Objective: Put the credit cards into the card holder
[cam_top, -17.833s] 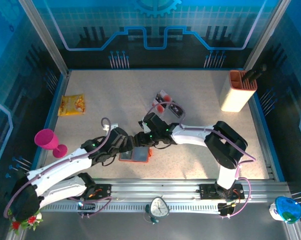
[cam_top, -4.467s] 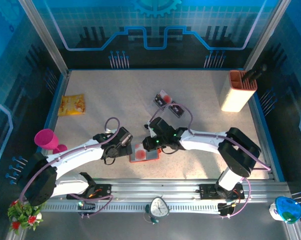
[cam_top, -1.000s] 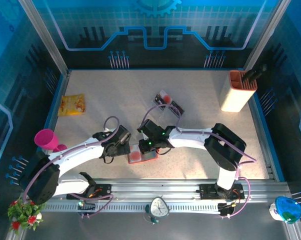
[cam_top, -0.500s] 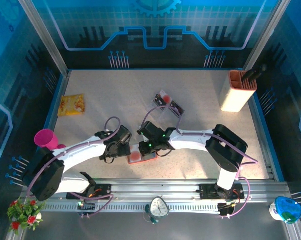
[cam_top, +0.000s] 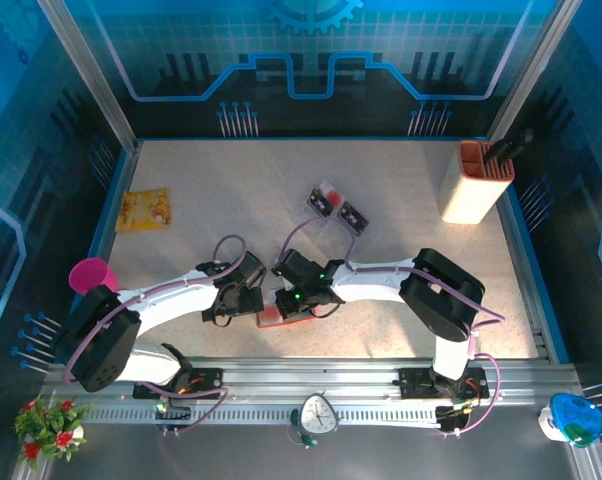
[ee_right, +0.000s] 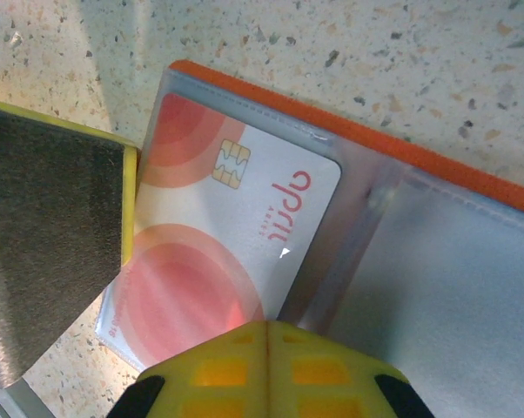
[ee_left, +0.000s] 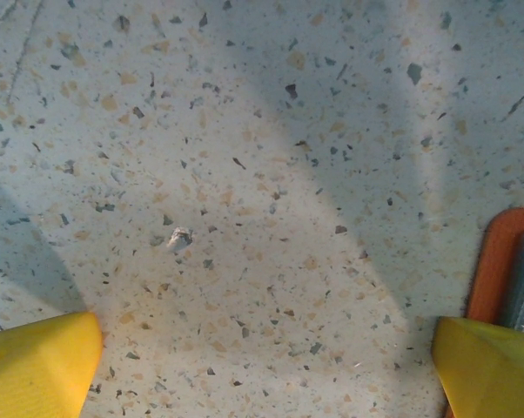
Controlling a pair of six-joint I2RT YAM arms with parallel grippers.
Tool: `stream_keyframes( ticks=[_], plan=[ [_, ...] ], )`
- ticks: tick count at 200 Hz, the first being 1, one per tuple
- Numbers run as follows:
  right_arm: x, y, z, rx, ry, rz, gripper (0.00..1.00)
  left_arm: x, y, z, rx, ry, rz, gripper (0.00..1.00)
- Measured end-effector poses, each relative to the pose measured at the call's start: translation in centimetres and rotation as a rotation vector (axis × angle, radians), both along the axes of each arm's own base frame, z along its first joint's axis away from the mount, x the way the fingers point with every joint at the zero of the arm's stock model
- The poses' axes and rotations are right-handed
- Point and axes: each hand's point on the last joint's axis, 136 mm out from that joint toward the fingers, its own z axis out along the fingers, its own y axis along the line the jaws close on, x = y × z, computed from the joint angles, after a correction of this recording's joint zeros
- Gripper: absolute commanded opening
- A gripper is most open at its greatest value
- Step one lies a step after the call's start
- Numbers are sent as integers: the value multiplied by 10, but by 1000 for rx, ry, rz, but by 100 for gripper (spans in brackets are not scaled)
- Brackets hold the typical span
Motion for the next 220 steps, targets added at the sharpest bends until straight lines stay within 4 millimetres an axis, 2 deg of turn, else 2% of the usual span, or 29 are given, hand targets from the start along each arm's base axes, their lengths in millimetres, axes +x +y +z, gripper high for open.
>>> stream_keyframes(
  ticks=[37, 64, 83, 100, 127, 147, 189, 220],
  plan=[
    [0, 1, 5, 12, -4, 1, 0, 0, 0, 3, -3, -10, 0, 99],
    [3, -1, 30, 63, -35, -9, 3, 2, 1, 14, -20, -46, 2, 99],
    [9, -11, 50, 101, -69, -34, 3, 6, 1, 28, -39, -92, 4, 99],
    [16, -23, 59, 114, -88, -60, 2, 12, -2, 44, -70, -151, 7, 99],
    [19, -39, 48, 88, -82, -75, 1, 24, -7, 69, -123, -250, 12, 99],
    [15, -45, 39, 69, -70, -67, 0, 30, -10, 79, -149, -299, 16, 99],
    [16, -41, 38, 91, -87, -45, 0, 45, -21, 88, -203, -369, 23, 99],
    [12, -54, 16, 71, -53, -55, 0, 49, -28, 80, -248, -384, 39, 99]
  ],
)
